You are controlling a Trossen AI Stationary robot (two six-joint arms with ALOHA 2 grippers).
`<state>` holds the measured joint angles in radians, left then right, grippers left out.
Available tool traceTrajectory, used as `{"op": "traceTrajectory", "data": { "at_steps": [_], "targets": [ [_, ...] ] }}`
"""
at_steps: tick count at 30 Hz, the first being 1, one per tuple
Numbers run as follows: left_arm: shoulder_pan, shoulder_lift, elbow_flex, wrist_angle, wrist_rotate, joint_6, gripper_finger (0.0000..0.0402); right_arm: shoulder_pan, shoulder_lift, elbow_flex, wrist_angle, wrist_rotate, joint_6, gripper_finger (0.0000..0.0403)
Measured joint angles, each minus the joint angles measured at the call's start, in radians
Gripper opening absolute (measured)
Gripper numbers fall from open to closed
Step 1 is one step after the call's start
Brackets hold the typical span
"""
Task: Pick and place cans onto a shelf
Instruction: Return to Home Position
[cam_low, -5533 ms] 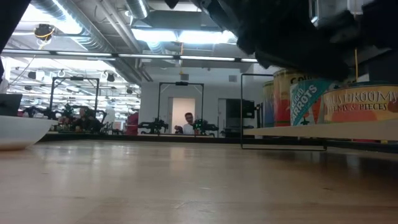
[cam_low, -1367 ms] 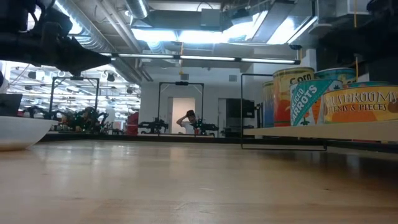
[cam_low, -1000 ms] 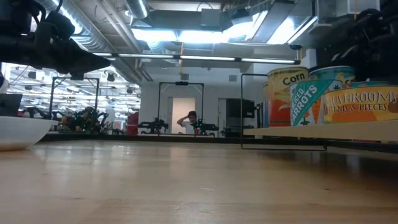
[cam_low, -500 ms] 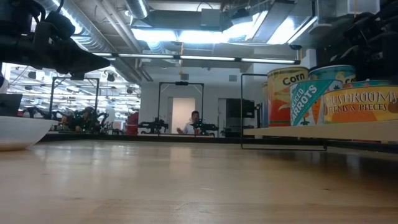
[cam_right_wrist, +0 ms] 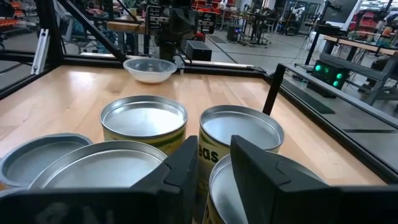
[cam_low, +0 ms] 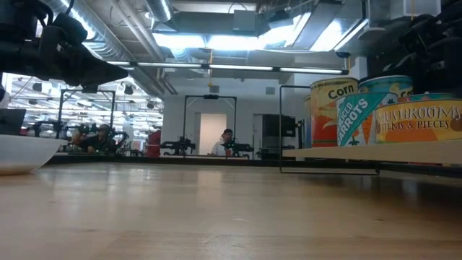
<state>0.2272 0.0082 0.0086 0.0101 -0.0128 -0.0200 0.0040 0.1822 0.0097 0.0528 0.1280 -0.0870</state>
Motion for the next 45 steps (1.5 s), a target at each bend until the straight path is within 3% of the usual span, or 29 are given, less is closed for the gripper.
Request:
{"op": "traceTrajectory", "data": {
  "at_steps": [14,30,45],
  "targets": [
    [0.0,0.0,0.0,0.0,-0.003,0.003,0.0006,0.001,-0.004,-0.001,0.003,0.002,0.0,0.0101],
    [0.0,0.0,0.0,0.0,-0.004,0.004,0.0006,0.001,-0.182,-0.003,0.0,0.002,0.001,0.0101],
    [0.0,0.0,0.0,0.001,-0.004,0.004,0.0006,0.001,-0.181,-0.003,-0.005,0.002,0.0,0.0101]
  ]
}}
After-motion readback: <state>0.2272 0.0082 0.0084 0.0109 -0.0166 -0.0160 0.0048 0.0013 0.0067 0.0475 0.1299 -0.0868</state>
